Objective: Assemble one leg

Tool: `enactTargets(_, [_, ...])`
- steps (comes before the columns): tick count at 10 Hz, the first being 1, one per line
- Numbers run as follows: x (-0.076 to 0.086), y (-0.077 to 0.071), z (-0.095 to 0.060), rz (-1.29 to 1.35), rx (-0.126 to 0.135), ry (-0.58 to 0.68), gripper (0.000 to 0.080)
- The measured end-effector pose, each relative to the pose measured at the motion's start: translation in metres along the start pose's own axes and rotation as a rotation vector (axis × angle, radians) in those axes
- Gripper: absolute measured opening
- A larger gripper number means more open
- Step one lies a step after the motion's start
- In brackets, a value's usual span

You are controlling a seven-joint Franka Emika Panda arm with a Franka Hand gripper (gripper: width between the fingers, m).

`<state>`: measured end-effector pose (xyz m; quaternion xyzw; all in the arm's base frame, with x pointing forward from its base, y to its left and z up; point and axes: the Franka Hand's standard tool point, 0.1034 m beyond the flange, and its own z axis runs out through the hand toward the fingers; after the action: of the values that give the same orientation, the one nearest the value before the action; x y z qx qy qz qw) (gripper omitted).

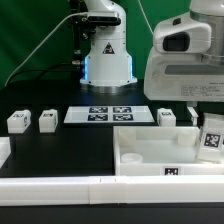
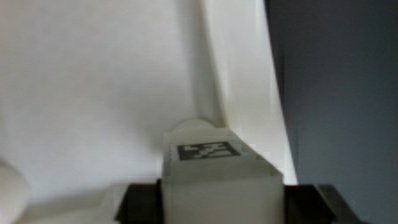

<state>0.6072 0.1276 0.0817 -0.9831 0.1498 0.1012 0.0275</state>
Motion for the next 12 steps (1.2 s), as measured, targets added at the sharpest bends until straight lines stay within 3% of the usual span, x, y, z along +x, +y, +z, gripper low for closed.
enactTargets(6, [0.001, -0.006, 0.0, 0.625, 0.036, -0.007, 0.0303])
enactTargets(10, [0.0, -0.011, 0.001, 0.896, 0.052, -0.025, 0.0299])
enactTargets(11, [-0.001, -0.011, 0.001, 0.875, 0.051, -0.024, 0.0374])
enactTargets(12, [-0.001, -0.012, 0.001, 0.87, 0.051, -0.024, 0.0374])
